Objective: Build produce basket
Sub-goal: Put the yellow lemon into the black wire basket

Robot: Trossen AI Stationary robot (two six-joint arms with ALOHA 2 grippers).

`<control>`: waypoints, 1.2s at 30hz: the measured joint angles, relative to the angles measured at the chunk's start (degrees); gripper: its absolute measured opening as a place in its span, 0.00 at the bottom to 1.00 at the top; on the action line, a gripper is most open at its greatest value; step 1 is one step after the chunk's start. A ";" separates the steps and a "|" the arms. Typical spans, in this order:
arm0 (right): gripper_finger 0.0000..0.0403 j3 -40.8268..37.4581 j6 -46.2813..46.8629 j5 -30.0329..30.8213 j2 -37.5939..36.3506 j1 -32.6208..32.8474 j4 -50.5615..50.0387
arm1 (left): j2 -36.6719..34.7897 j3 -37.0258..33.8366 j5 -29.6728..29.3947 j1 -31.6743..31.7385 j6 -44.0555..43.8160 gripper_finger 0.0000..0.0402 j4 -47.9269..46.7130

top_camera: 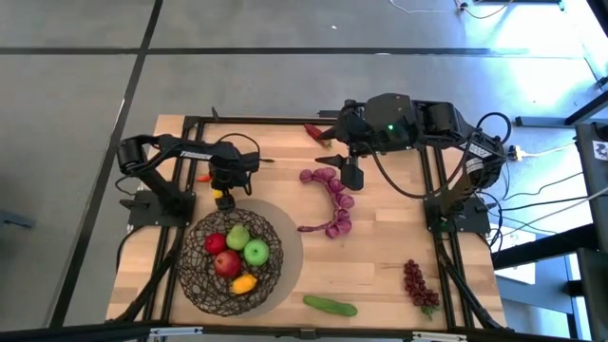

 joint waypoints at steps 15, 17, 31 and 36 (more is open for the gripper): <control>0.62 0.00 -0.20 0.01 0.01 0.00 0.02 | 0.09 -0.13 -1.66 0.02 -0.83 0.79 0.22; 0.62 0.00 -0.20 0.01 0.02 0.00 0.02 | 0.09 -0.15 -1.84 0.02 -0.86 0.76 0.24; 0.62 0.00 -0.22 0.02 0.02 0.00 0.02 | -4.41 -0.15 -1.83 -1.56 -1.49 0.44 -1.13; 0.62 0.00 -0.14 0.02 0.04 0.00 0.02 | -10.38 1.15 -1.72 -2.81 -4.33 0.43 -4.73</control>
